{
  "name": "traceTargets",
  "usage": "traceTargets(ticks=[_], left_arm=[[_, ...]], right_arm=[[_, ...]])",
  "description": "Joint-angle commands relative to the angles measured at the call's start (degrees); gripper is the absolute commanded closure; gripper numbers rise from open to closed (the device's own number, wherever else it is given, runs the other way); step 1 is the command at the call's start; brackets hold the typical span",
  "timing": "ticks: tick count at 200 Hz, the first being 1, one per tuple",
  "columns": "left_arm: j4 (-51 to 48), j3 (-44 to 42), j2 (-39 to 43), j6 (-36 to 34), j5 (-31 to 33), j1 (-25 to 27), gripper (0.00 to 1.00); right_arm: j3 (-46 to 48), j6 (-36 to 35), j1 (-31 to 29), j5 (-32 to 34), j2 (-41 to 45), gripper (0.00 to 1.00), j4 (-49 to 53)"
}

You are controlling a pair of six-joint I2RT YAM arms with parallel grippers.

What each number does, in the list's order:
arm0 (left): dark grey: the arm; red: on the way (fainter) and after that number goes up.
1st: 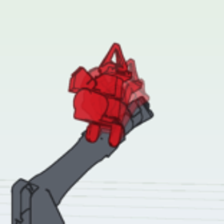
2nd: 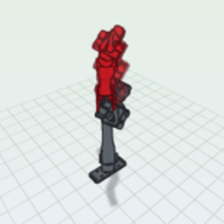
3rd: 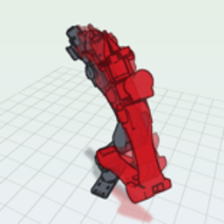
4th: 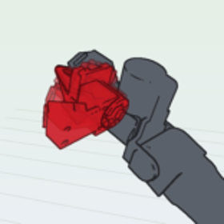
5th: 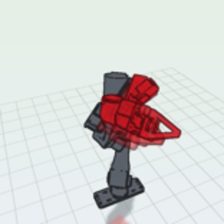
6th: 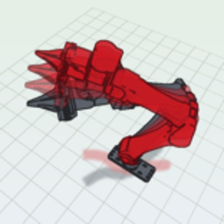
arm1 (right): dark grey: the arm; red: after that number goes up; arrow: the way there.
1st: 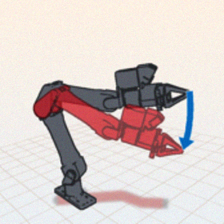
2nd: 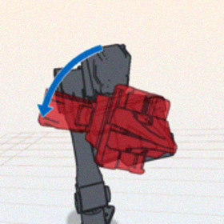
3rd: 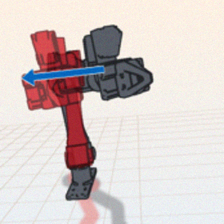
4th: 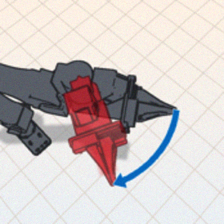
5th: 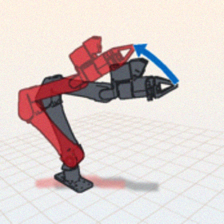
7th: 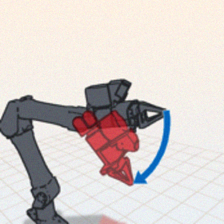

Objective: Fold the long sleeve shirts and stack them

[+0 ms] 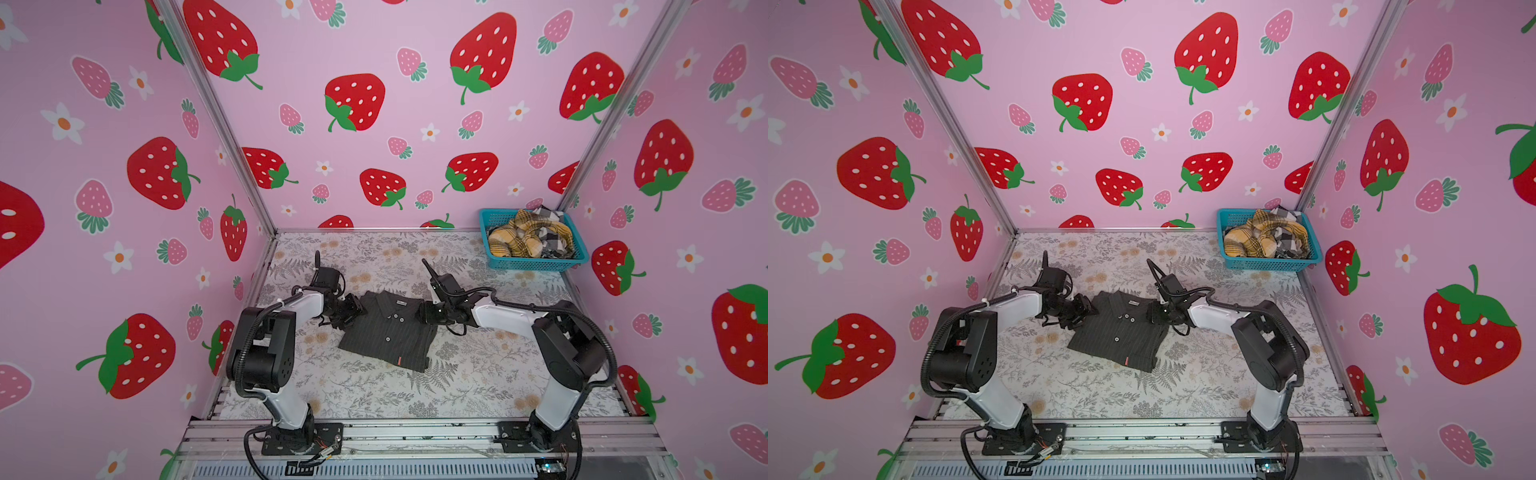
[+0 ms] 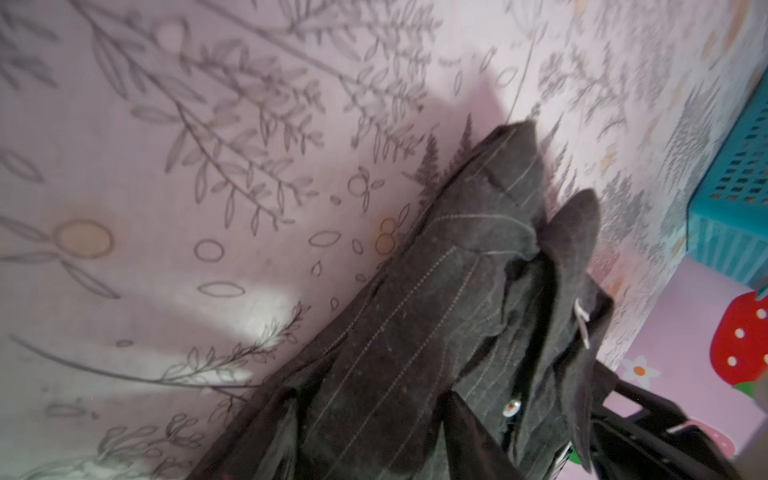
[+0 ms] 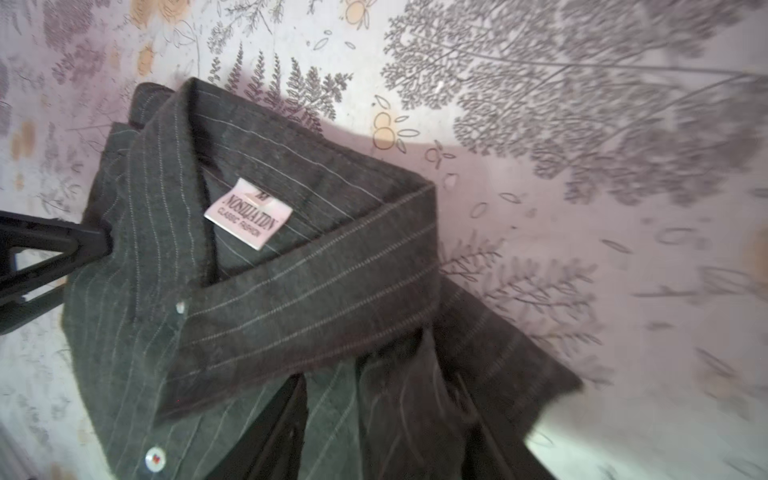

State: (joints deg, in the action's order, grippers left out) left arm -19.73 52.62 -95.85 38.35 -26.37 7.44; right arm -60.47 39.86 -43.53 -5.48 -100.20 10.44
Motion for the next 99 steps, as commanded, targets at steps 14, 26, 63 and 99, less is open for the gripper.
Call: traceTargets(ticks=[14, 26, 63, 99], left_arm=[[-2.66, -1.86, 20.75, 4.70, 10.61, 2.09, 0.25], [-2.30, -0.89, 22.39, 4.08, 10.62, 2.56, 0.22], [-1.26, 2.05, 13.86, 2.85, 0.44, 3.27, 1.00], [3.00, 0.67, 7.49, 4.22, -0.57, 3.68, 1.00]], right_arm=[[-4.70, -3.39, -3.01, 12.77, 6.68, 0.41, 16.46], [-4.85, -2.90, -4.68, 12.88, 7.95, 0.41, 17.57], [-2.47, 0.30, -7.89, 5.08, 7.36, 0.47, 14.99], [0.44, 1.73, -7.09, -0.24, 3.63, 0.51, 8.96]])
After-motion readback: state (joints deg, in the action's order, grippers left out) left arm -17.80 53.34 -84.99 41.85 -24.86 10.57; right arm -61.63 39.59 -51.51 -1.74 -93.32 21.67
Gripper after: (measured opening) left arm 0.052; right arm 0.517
